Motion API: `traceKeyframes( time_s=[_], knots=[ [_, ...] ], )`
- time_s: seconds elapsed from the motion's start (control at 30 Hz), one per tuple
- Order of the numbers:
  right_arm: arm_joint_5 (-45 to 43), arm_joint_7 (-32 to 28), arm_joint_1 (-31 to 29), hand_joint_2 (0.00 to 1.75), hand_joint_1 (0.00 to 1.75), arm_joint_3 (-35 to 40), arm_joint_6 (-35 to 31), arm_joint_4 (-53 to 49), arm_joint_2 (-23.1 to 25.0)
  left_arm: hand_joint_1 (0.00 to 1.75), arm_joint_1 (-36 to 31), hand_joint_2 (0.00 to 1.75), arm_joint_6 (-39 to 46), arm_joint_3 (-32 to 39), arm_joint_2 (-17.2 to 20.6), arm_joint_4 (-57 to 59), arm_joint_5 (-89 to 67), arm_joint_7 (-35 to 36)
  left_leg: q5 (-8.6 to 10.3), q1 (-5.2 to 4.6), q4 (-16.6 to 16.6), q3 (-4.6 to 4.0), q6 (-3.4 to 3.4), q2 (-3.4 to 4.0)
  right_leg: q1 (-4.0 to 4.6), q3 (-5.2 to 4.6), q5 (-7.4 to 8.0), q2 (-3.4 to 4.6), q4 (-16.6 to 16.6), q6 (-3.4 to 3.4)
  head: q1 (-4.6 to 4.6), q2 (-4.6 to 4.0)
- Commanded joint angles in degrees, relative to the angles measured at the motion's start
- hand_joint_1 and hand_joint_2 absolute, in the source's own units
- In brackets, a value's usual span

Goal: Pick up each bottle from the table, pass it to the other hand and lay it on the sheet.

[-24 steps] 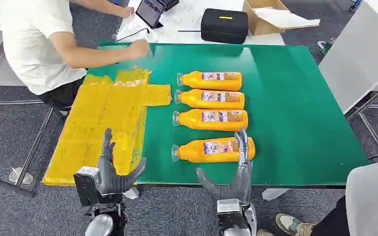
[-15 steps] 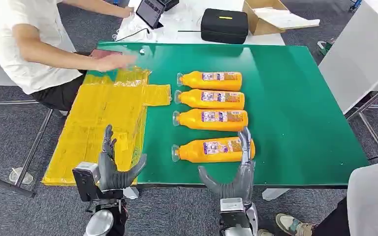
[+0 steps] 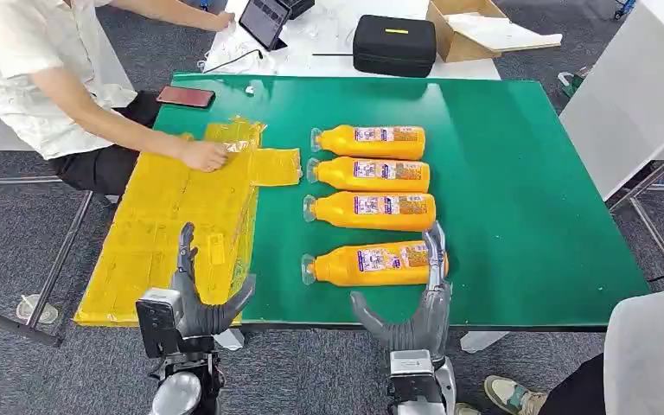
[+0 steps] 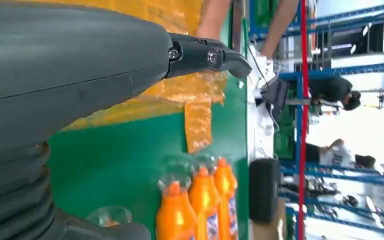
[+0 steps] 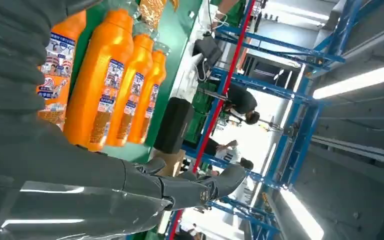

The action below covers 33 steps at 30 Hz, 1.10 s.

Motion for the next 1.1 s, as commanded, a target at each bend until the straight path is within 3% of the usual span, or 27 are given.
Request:
traceKeyframes(
  time_s=[0.03,0.1,0.23,0.37,0.47,0.57,0.73,0.77,1.1],
  knots=[
    [4.17,0.04,0.29,1.75,0.00,-2.25,-0.09,4.06,-1.93,0.00,0.01,1.75,5.75,0.60,0.95,0.25,-3.45,0.09,-0.09,0.03,-0.04,0.25,0.01,0.03,0.06,0.26,-0.08,-0.04,-0.06,-0.11,0.00,0.02],
    [6.32,0.04,-0.83,1.75,0.00,-3.63,-0.09,7.44,-2.48,0.00,-0.92,1.75,6.92,1.35,0.60,2.12,-3.38,0.09,-0.10,0.05,-0.08,0.37,0.02,0.07,0.09,0.39,-0.06,-0.01,-0.13,-0.13,-0.02,0.00],
    [29.47,0.04,-1.26,1.75,0.00,-15.82,-0.09,10.25,-0.94,0.00,-2.52,1.75,5.46,0.37,-0.32,4.78,-2.80,0.09,0.00,0.02,-0.09,0.24,0.02,-0.03,0.05,0.28,0.00,-0.09,-0.13,-0.09,0.00,0.00],
    [45.97,9.01,-3.79,1.75,0.00,-17.20,-0.09,17.74,-6.71,0.00,-3.07,1.75,5.24,-1.26,-1.21,4.78,-2.54,0.09,0.01,0.02,-0.09,0.21,0.04,-0.11,0.04,0.28,-0.01,-0.16,-0.15,-0.05,-0.02,0.00],
    [44.78,8.88,-4.39,1.75,0.00,-17.05,-0.09,18.35,-7.78,0.00,-3.31,1.75,5.36,-1.33,-1.38,5.08,-2.53,0.09,0.00,0.02,-0.09,0.24,0.06,-0.07,0.05,0.32,0.01,-0.10,-0.18,-0.04,0.00,0.00],
    [41.54,13.91,-8.20,1.75,0.00,-10.23,-0.09,23.89,-11.38,0.00,-3.67,1.75,5.85,-2.06,-1.10,4.46,-2.85,0.09,-0.02,-0.02,-0.06,0.21,0.04,0.00,-0.02,0.26,0.02,-0.02,-0.12,-0.04,0.02,0.00],
    [40.27,15.10,-12.30,1.75,0.00,-8.30,0.70,29.44,-12.12,0.00,-4.53,1.75,6.55,-2.75,-1.43,4.79,-2.91,0.09,-0.03,-0.01,-0.03,0.21,0.03,0.08,0.02,0.25,0.04,0.02,-0.11,-0.05,0.00,0.00],
    [40.27,15.10,-12.30,1.75,0.00,-8.30,0.70,29.44,-12.12,0.00,-4.53,1.75,6.55,-2.75,-1.43,4.79,-2.91,0.09,-0.13,0.02,-0.05,0.52,0.04,0.16,0.09,0.56,-0.03,0.03,-0.15,-0.16,0.00,0.00],
    [39.80,16.84,-18.45,1.75,0.00,-6.45,5.79,37.95,-12.71,0.00,-4.87,1.75,6.31,-4.45,-1.57,4.02,-2.74,0.09,-0.08,-0.02,0.00,0.28,0.05,0.16,0.03,0.30,0.01,0.09,-0.08,-0.06,-0.02,0.00]
  ],
)
